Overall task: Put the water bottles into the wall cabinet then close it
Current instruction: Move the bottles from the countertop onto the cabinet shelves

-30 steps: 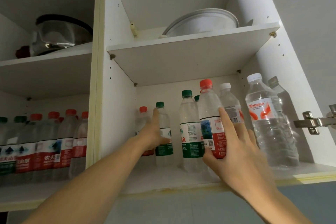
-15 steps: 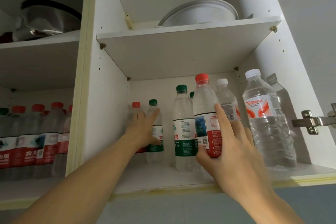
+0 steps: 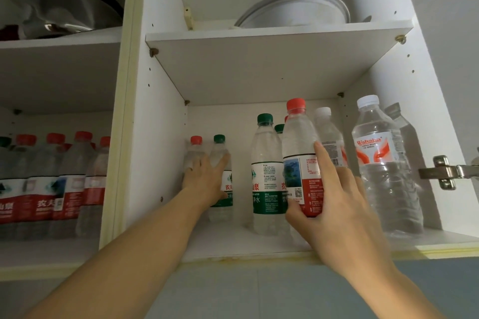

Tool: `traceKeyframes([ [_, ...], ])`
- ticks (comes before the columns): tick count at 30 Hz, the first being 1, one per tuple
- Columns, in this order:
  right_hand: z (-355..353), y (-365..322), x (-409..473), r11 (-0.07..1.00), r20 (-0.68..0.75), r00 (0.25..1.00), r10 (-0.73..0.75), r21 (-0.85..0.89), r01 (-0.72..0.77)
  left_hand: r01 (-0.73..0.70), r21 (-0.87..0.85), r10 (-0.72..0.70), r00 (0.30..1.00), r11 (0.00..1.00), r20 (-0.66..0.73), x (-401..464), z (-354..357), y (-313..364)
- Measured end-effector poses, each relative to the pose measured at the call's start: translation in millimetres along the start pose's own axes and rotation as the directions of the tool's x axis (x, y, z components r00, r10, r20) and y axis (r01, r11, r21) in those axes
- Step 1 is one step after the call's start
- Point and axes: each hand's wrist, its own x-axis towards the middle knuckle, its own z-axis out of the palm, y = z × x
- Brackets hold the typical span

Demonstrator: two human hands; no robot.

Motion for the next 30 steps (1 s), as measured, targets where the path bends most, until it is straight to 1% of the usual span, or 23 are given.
traceKeyframes([
  [2, -0.4, -0.9, 0.1, 1.000, 0.008, 1.000, 0.003, -0.001, -0.003, 0.020, -0.116, -0.017, 1.000, 0.993, 0.025, -4.9, -2.4, -0.6],
  [3, -0.3, -1.7, -0.3, 1.000, 0.011, 1.000, 0.004, -0.001, -0.004, 0.036, -0.247, -0.035, 0.999, 0.968, 0.009, -6.8, -6.4, 0.3],
  [4, -0.1, -2.4, -0.8, 1.000, 0.012, 1.000, 0.006, 0.001, -0.006, 0.046, -0.420, -0.064, 0.998, 0.906, -0.029, -8.8, -13.3, 3.3],
  [5, 0.0, -3.0, -1.1, 1.000, 0.009, 1.000, 0.010, 0.002, -0.010, 0.030, -0.601, -0.097, 0.992, 0.799, -0.081, -10.3, -22.4, 8.7],
  [6, 0.0, -3.1, -1.1, 1.000, 0.006, 1.000, 0.012, 0.001, -0.012, -0.012, -0.746, -0.129, 0.983, 0.666, -0.131, -11.8, -32.8, 15.8],
  [7, 0.2, -3.1, -1.1, 1.000, 0.003, 1.000, 0.012, 0.001, -0.012, -0.051, -0.842, -0.139, 0.979, 0.537, -0.149, -14.4, -43.9, 23.8],
  [8, -0.1, -2.6, -0.9, 1.000, 0.000, 1.000, 0.011, 0.002, -0.011, -0.069, -0.904, -0.110, 0.986, 0.423, -0.127, -18.3, -54.3, 31.8],
  [10, -1.6, -1.7, 0.3, 1.000, -0.006, 1.000, 0.015, 0.005, -0.015, -0.035, -0.974, 0.043, 0.999, 0.222, -0.026, -28.0, -67.5, 45.9],
  [11, -2.2, -1.8, 1.0, 1.000, -0.006, 1.000, 0.015, 0.002, -0.015, 0.006, -0.987, 0.118, 0.993, 0.161, 0.026, -32.8, -70.6, 51.1],
  [12, -2.1, -2.5, 0.7, 1.000, -0.004, 1.000, 0.015, -0.002, -0.015, 0.032, -0.990, 0.166, 0.985, 0.134, 0.054, -37.1, -70.8, 54.4],
  [13, -1.8, -3.1, 0.2, 1.000, -0.005, 1.000, 0.014, -0.004, -0.014, 0.040, -0.991, 0.191, 0.979, 0.130, 0.064, -39.8, -69.9, 56.7],
  [15, -1.7, -4.3, 0.2, 1.000, -0.012, 1.000, 0.019, -0.002, -0.019, 0.033, -0.987, 0.212, 0.975, 0.159, 0.066, -42.0, -66.7, 59.2],
  [21, -0.6, -3.8, 1.7, 1.000, -0.027, 0.999, 0.024, -0.011, -0.024, 0.043, -0.978, 0.207, 0.975, 0.205, 0.086, -41.0, -68.7, 53.3],
  [24, -1.0, -3.9, 2.4, 1.000, -0.024, 0.999, 0.024, -0.004, -0.024, 0.034, -0.955, 0.213, 0.972, 0.295, 0.100, -41.0, -74.9, 45.4],
  [28, -1.7, -2.7, 1.4, 1.000, -0.020, 1.000, 0.019, -0.009, -0.019, 0.011, -0.871, 0.212, 0.968, 0.492, 0.132, -37.4, -76.1, 30.9],
  [30, 0.2, -2.6, -0.4, 1.000, -0.018, 0.999, 0.026, -0.012, -0.026, 0.035, -0.839, 0.177, 0.972, 0.542, 0.155, -32.8, -66.5, 24.7],
])
